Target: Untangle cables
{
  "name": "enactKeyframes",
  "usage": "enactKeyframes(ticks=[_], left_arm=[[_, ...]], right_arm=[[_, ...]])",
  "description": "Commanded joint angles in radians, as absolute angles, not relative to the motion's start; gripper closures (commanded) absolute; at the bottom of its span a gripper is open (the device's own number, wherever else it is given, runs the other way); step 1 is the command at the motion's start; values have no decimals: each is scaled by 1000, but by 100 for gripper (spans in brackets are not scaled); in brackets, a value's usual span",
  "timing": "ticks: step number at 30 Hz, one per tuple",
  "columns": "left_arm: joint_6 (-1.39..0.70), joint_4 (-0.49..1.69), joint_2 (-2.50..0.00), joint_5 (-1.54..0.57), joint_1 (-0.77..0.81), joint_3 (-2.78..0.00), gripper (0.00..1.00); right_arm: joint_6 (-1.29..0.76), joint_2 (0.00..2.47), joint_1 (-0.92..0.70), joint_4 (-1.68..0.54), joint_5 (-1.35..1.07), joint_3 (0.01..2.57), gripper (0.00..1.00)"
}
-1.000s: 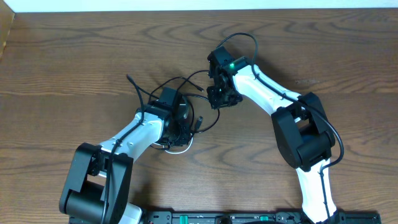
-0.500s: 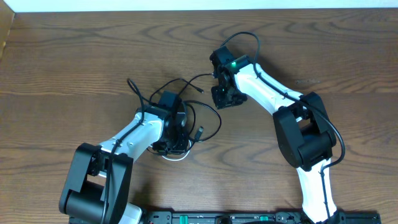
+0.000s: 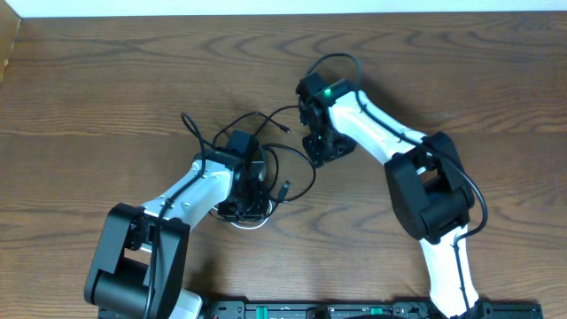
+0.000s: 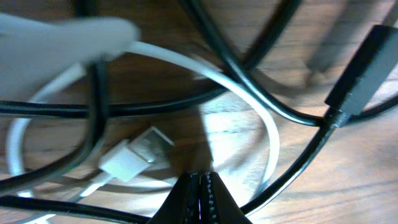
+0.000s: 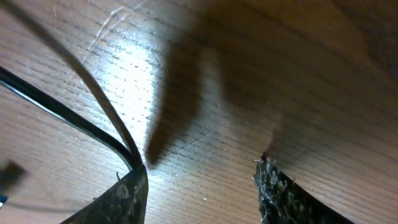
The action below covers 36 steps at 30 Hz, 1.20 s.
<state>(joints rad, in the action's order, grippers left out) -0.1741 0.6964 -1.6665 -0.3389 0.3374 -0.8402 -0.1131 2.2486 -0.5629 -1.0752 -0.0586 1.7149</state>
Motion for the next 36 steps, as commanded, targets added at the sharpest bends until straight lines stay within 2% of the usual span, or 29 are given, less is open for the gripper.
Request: enactKeyframes(ticks=[1, 4, 6, 13, 18, 29, 33, 36], left_arm=[[-146, 706, -1679, -382, 340, -858, 92], [-146, 706, -1679, -382, 340, -858, 92], [-146, 701, -1679, -382, 340, -858, 92], [-146, 692, -1679, -382, 340, -858, 92], [-146, 692, -1679, -382, 340, -858, 92], [-146, 691, -1679, -382, 340, -858, 92], [-146, 687, -1679, -382, 340, -858, 92], [-146, 688, -1679, -382, 340, -857, 92]], right_arm=[[-141, 2293, -601, -1077, 30, 1709, 48], [-121, 2293, -621, -1083, 25, 1707, 40], [-102, 2293, -627, -1086, -5, 1707, 39], [-97, 2293, -625, -1119, -52, 1707, 39], [-95, 2293, -622, -1189, -107, 1745, 43], [-96, 2293, -625, -1203, -109, 1774, 39], [-136, 2293, -634, -1188, -99, 1772, 43], [-189, 2293, -651, -1189, 6, 1771, 43]])
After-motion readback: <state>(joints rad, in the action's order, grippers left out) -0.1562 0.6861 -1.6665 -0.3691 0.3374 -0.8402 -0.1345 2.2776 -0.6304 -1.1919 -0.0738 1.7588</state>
